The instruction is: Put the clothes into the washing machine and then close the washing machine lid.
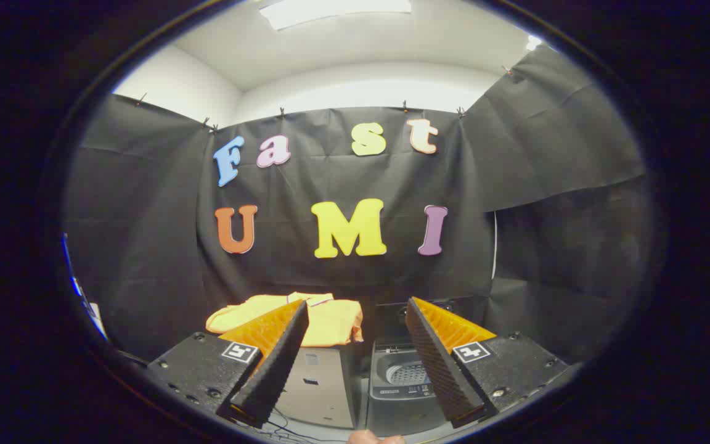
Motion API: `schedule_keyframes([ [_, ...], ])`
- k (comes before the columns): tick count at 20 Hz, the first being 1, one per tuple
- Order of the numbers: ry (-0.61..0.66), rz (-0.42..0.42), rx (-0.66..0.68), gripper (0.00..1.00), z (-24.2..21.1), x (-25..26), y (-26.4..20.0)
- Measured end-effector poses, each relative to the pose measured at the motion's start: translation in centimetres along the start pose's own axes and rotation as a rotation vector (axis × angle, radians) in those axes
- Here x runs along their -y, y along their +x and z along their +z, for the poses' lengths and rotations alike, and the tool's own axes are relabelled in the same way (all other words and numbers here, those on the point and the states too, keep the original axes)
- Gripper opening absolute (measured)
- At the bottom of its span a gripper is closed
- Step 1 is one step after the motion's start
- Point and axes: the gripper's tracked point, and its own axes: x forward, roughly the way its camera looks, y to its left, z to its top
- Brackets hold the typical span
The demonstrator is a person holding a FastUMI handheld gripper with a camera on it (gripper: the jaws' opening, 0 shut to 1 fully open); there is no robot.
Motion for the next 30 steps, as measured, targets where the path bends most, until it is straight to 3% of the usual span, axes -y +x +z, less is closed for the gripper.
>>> schedule_keyframes([
  [17,-0.050,0.084,0.016,1.00,0.8,-4.2,1.9],
  [30,-0.049,0.080,-0.034,1.00,0.9,-10.3,3.6],
])
